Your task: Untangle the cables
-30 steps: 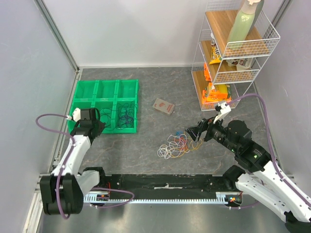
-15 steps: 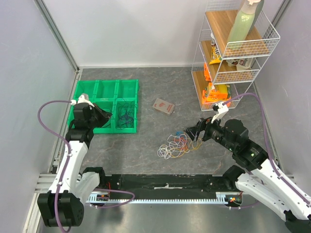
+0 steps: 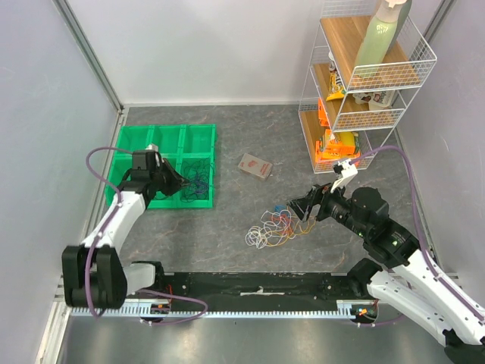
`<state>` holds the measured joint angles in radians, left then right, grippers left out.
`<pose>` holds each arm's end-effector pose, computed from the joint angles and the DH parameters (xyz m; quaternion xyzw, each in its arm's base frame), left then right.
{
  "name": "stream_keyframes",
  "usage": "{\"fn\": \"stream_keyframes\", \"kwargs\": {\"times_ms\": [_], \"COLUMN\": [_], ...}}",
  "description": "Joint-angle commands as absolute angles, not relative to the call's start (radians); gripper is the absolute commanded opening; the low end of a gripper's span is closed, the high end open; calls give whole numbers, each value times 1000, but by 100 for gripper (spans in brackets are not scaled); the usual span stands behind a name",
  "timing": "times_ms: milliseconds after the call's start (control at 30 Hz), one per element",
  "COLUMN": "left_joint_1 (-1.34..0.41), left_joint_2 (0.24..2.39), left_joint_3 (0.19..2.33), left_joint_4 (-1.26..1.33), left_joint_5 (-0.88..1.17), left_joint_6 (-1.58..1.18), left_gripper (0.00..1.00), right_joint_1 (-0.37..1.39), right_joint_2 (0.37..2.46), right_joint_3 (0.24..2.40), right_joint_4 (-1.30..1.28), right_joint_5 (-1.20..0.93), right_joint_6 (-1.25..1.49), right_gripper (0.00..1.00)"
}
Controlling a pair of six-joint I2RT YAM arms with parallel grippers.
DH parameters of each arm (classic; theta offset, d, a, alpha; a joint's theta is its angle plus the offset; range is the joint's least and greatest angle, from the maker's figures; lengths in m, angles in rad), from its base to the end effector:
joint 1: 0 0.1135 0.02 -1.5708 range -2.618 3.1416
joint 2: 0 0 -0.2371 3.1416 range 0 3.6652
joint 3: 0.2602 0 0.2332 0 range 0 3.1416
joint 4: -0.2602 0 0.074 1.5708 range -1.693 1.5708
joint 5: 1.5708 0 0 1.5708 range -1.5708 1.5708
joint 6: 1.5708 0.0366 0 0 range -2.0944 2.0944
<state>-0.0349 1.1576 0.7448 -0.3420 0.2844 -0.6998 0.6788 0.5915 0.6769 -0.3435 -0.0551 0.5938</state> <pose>0.2343 -0.0185 0.2204 -0.2434 0.8773 -0.2625 0.3198 0.1151 0.0954 0.2965 -0.0504 0.7905 0.3800 0.4777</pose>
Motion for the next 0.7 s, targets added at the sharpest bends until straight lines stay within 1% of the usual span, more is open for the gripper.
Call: {"fn": "stream_keyframes", "kwargs": {"times_ms": [0,167,267,300,333,433,500,533,567,633,667], "left_joint_1": [-34,-34,-32,-32,-35,-32,-34,-32,-32,-34,-34], "left_joint_2": [1284,1452,1476,1462,1442,1341,1252,1212,1171,1108,1082], "left_joint_3": [816,885,873,861,848,812,789,778,775,779,784], "left_joint_4": [-305,-291,-275,-259,-238,-190,-172,-160,-156,-161,-164], "left_joint_5": [252,247,252,256,265,284,282,291,308,357,383], "left_joint_6": [-781,-787,-807,-805,-799,-764,-743,-730,-715,-689,-677], "left_gripper": [2,2,2,3,7,35,58,72,80,91,92], "right_joint_1": [683,683,683,683,683,681,683,681,681,683,681], "right_joint_2": [577,580,577,577,577,594,603,610,618,630,638], "right_joint_3": [667,657,650,646,641,635,629,624,620,608,600], "right_joint_4": [-298,-298,-302,-302,-302,-307,-308,-308,-311,-313,-313], "right_joint_5": [-57,-55,-46,-45,-41,-38,-40,-40,-40,-38,-38], "right_joint_6": [609,607,601,600,597,586,577,574,572,569,569], "right_gripper": [91,91,91,91,91,91,91,91,91,91,91]}}
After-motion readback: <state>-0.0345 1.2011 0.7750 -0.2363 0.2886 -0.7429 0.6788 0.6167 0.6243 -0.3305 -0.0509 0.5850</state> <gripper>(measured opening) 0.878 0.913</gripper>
